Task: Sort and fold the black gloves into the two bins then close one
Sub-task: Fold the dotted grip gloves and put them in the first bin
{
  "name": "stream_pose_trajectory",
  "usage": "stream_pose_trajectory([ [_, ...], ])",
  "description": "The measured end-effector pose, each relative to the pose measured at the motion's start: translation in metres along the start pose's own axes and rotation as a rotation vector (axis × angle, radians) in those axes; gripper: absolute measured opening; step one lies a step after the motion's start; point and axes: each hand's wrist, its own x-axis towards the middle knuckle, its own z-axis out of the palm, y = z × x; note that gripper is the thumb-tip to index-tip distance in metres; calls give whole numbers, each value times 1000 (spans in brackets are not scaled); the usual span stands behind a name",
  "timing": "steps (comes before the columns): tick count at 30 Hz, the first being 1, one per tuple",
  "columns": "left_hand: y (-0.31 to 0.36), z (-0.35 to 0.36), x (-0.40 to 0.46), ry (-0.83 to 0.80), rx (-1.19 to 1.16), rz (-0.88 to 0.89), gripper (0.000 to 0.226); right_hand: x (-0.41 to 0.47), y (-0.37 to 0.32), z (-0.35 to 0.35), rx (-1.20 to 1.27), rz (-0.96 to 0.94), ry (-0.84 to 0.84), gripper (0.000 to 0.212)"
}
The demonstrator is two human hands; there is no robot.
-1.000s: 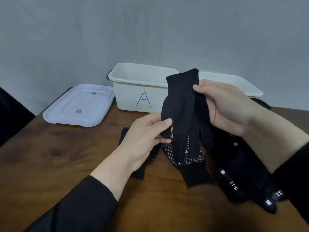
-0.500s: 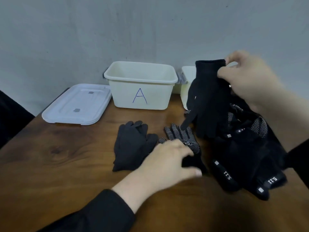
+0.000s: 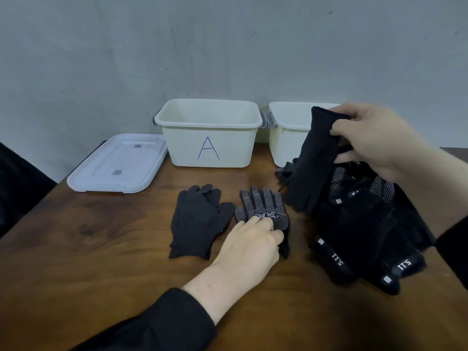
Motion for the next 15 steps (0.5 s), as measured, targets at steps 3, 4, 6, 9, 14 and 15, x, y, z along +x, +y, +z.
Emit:
stream_pose_trajectory([
  [3, 2, -1, -6, 1, -51, 42, 25, -1, 1, 4, 5, 1, -16, 26],
  [4, 2, -4, -9, -11, -81, 49, 31, -1, 2, 6, 8, -1, -24, 24],
  [6, -3, -17, -16, 4, -121, 14, 37, -1, 5, 10, 2, -8, -37, 23],
  [9, -34, -42, -31, 67, -86, -115, 29, -1, 11, 16, 7, -24, -43, 24],
  [14, -95, -56, -69, 2, 24, -458, 50, 2, 19, 28, 22, -37, -65, 23],
  [15, -101, -55, -72, -2, 52, -549, 56, 4, 20, 31, 19, -37, -71, 23],
])
